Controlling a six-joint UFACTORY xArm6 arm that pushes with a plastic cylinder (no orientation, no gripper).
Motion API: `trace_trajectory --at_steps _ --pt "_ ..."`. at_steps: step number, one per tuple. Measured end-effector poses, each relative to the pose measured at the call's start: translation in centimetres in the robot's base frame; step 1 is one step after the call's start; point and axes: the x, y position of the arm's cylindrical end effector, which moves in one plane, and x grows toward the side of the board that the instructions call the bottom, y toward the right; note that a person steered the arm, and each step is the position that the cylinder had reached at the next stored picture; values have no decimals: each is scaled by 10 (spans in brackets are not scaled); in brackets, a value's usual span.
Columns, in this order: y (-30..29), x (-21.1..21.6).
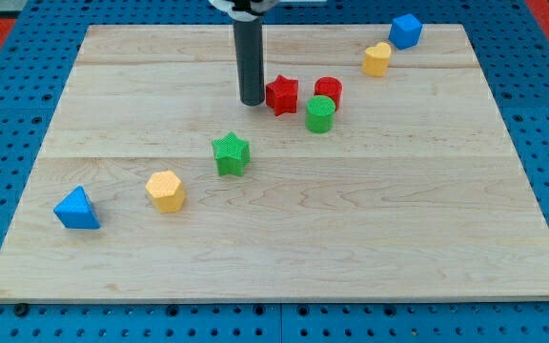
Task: Push the red star into the red circle
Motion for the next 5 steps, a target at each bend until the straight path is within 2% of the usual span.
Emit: trace_trajectory --at_steps 3,5 --pt "11 8" --pt "41 6"
